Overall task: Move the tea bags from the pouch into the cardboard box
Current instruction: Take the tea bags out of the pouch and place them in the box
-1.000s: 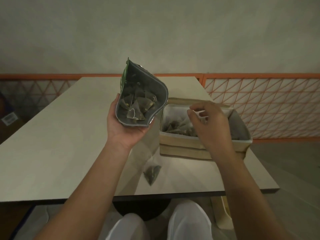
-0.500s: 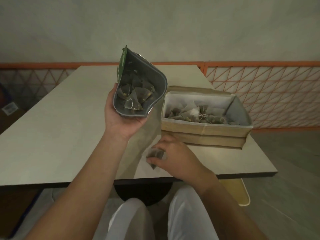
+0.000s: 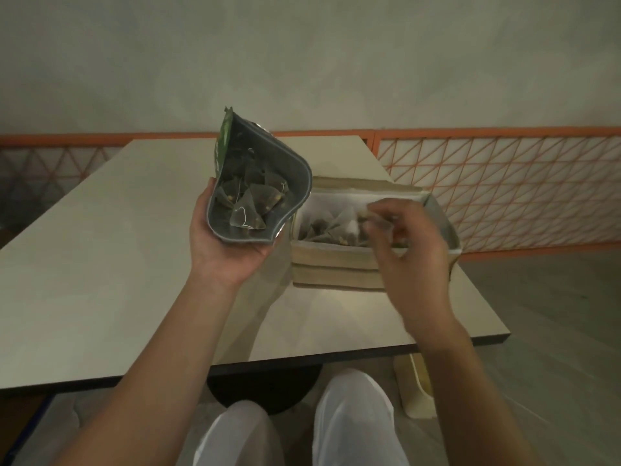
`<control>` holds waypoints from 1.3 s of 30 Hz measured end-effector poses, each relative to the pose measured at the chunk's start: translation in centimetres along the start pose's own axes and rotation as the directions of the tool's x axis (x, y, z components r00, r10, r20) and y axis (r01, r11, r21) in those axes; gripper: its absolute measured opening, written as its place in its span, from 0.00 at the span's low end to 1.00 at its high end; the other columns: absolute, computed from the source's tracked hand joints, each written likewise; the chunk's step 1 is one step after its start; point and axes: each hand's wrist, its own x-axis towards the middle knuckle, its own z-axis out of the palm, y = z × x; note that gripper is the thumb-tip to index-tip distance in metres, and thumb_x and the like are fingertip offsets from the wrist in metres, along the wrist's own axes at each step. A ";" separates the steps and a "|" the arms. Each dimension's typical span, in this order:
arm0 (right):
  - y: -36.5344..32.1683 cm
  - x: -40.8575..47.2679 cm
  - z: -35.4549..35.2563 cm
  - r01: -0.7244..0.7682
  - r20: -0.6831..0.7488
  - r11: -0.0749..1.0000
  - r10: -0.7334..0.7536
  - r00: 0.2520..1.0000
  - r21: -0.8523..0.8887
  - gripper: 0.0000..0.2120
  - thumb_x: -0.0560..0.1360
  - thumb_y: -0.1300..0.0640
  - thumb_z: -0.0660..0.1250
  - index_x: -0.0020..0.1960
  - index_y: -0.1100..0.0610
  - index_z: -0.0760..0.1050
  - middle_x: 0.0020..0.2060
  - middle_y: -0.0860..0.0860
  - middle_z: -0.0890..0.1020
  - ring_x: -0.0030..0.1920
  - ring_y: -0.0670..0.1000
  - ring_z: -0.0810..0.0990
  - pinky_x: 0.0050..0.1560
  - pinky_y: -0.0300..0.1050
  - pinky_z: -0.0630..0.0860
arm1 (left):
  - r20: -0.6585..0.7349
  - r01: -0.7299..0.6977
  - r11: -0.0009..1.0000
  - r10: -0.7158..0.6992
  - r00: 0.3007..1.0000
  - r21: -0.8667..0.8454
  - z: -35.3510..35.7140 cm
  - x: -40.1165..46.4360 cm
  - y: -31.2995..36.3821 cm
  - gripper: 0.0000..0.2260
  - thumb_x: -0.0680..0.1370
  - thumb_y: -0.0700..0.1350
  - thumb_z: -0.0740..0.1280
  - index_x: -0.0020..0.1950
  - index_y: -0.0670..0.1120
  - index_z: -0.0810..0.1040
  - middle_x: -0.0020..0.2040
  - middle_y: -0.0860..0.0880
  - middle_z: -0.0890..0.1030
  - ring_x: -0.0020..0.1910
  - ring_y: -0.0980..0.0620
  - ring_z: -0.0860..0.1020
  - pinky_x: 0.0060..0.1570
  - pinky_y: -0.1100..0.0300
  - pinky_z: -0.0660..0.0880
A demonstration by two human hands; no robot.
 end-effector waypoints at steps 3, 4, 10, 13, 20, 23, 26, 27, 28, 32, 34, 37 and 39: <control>2.5 2.2 -1.0 -0.055 -0.085 0.993 0.047 0.995 -0.103 0.07 0.76 0.64 0.68 0.53 0.56 0.78 0.49 0.49 0.78 0.47 0.45 0.76 0.48 0.40 0.76 | -0.011 0.012 1.000 -0.012 1.000 0.010 0.3 0.0 -0.1 0.22 0.81 0.61 0.61 0.62 0.48 0.83 0.73 0.45 0.75 0.72 0.43 0.73 0.59 0.51 0.78; 3.3 2.9 -1.3 -0.071 -0.105 0.989 0.057 0.993 -0.132 0.07 0.76 0.64 0.67 0.53 0.57 0.78 0.50 0.50 0.77 0.47 0.45 0.76 0.48 0.42 0.77 | -0.013 0.016 1.000 -0.015 1.000 0.015 0.4 0.0 -0.2 0.22 0.81 0.61 0.61 0.60 0.47 0.84 0.74 0.45 0.75 0.73 0.44 0.72 0.60 0.52 0.77; 5.1 5.0 -1.5 -0.185 0.120 0.930 0.233 0.965 -0.317 0.16 0.78 0.52 0.67 0.64 0.56 0.75 0.58 0.51 0.78 0.53 0.51 0.78 0.52 0.45 0.76 | 0.001 0.027 0.999 -0.027 1.000 0.036 1.0 -0.4 -0.7 0.23 0.82 0.61 0.59 0.56 0.46 0.87 0.63 0.44 0.82 0.59 0.42 0.80 0.52 0.54 0.81; 4.0 4.6 -0.4 -0.082 0.096 0.948 0.116 0.989 -0.307 0.12 0.76 0.55 0.68 0.59 0.55 0.79 0.56 0.51 0.80 0.57 0.53 0.76 0.54 0.47 0.75 | -0.008 0.024 0.999 -0.023 1.000 0.034 1.1 -0.3 -0.8 0.22 0.82 0.60 0.59 0.57 0.47 0.86 0.63 0.44 0.82 0.58 0.42 0.81 0.51 0.53 0.82; -2.9 4.1 4.0 0.215 0.051 0.972 -0.211 0.976 -0.094 0.07 0.74 0.59 0.69 0.52 0.55 0.81 0.46 0.48 0.79 0.48 0.47 0.74 0.48 0.39 0.71 | -0.019 0.018 0.999 -0.017 1.000 0.050 1.1 -0.1 -0.7 0.23 0.82 0.60 0.58 0.67 0.48 0.80 0.63 0.44 0.81 0.55 0.43 0.83 0.44 0.53 0.84; -4.8 3.9 6.2 0.308 0.155 0.938 -0.285 0.946 -0.157 0.07 0.73 0.55 0.70 0.50 0.53 0.83 0.43 0.48 0.79 0.47 0.50 0.74 0.47 0.44 0.69 | -0.050 0.010 0.998 -0.007 0.999 0.067 0.9 -0.1 -0.7 0.23 0.83 0.61 0.57 0.63 0.46 0.81 0.57 0.44 0.84 0.51 0.46 0.85 0.45 0.56 0.83; -5.6 3.7 8.3 0.329 0.250 0.854 -0.244 0.937 -0.402 0.09 0.74 0.47 0.67 0.49 0.49 0.83 0.45 0.47 0.79 0.51 0.52 0.73 0.50 0.48 0.64 | -0.087 0.013 0.998 -0.009 0.996 0.054 0.7 -0.2 -0.7 0.22 0.81 0.60 0.61 0.61 0.46 0.83 0.60 0.46 0.83 0.58 0.48 0.82 0.64 0.58 0.74; -5.7 3.7 9.0 0.320 0.259 0.814 -0.216 0.942 -0.485 0.12 0.75 0.44 0.65 0.48 0.49 0.83 0.45 0.48 0.79 0.51 0.53 0.72 0.50 0.49 0.62 | -0.098 0.010 0.999 -0.005 0.995 0.052 0.7 -0.3 -0.7 0.21 0.80 0.60 0.62 0.62 0.47 0.83 0.62 0.46 0.82 0.62 0.48 0.80 0.70 0.58 0.70; -5.9 3.6 9.5 0.298 0.256 0.782 -0.182 0.949 -0.547 0.15 0.75 0.41 0.64 0.48 0.50 0.83 0.46 0.49 0.79 0.51 0.54 0.72 0.51 0.50 0.61 | -0.104 0.006 0.999 0.000 0.995 0.051 0.7 -0.3 -0.8 0.22 0.80 0.60 0.63 0.63 0.47 0.83 0.64 0.46 0.81 0.64 0.48 0.79 0.72 0.57 0.68; -6.3 3.1 10.7 0.240 0.280 0.722 -0.067 0.958 -0.648 0.24 0.76 0.35 0.58 0.50 0.52 0.83 0.51 0.53 0.77 0.56 0.57 0.68 0.55 0.53 0.58 | -0.090 -0.003 1.000 0.005 0.996 0.026 1.0 -0.3 -0.9 0.23 0.79 0.59 0.64 0.62 0.44 0.84 0.70 0.45 0.79 0.68 0.47 0.78 0.69 0.53 0.72; -6.1 2.9 10.8 0.253 0.298 0.726 -0.070 0.952 -0.639 0.19 0.76 0.38 0.60 0.51 0.49 0.83 0.52 0.52 0.77 0.56 0.57 0.67 0.56 0.55 0.58 | -0.083 -0.006 0.999 0.009 0.997 0.036 1.1 -0.2 -0.9 0.23 0.78 0.58 0.64 0.60 0.43 0.85 0.69 0.44 0.79 0.66 0.46 0.78 0.67 0.52 0.74; -5.5 2.9 10.7 0.266 0.269 0.772 -0.127 0.955 -0.578 0.11 0.74 0.45 0.65 0.46 0.49 0.83 0.47 0.51 0.80 0.53 0.56 0.70 0.56 0.54 0.58 | -0.078 -0.013 0.999 0.016 0.997 0.047 1.1 -0.2 -1.0 0.23 0.77 0.58 0.64 0.60 0.43 0.85 0.66 0.43 0.82 0.62 0.45 0.82 0.64 0.53 0.76; -5.2 3.0 10.3 0.264 0.246 0.825 -0.157 0.956 -0.499 0.07 0.73 0.49 0.66 0.43 0.49 0.82 0.44 0.48 0.81 0.50 0.53 0.73 0.55 0.50 0.58 | -0.084 -0.032 0.999 0.036 0.996 0.043 1.1 0.0 -1.1 0.22 0.78 0.59 0.63 0.57 0.44 0.86 0.60 0.43 0.84 0.56 0.45 0.85 0.57 0.54 0.80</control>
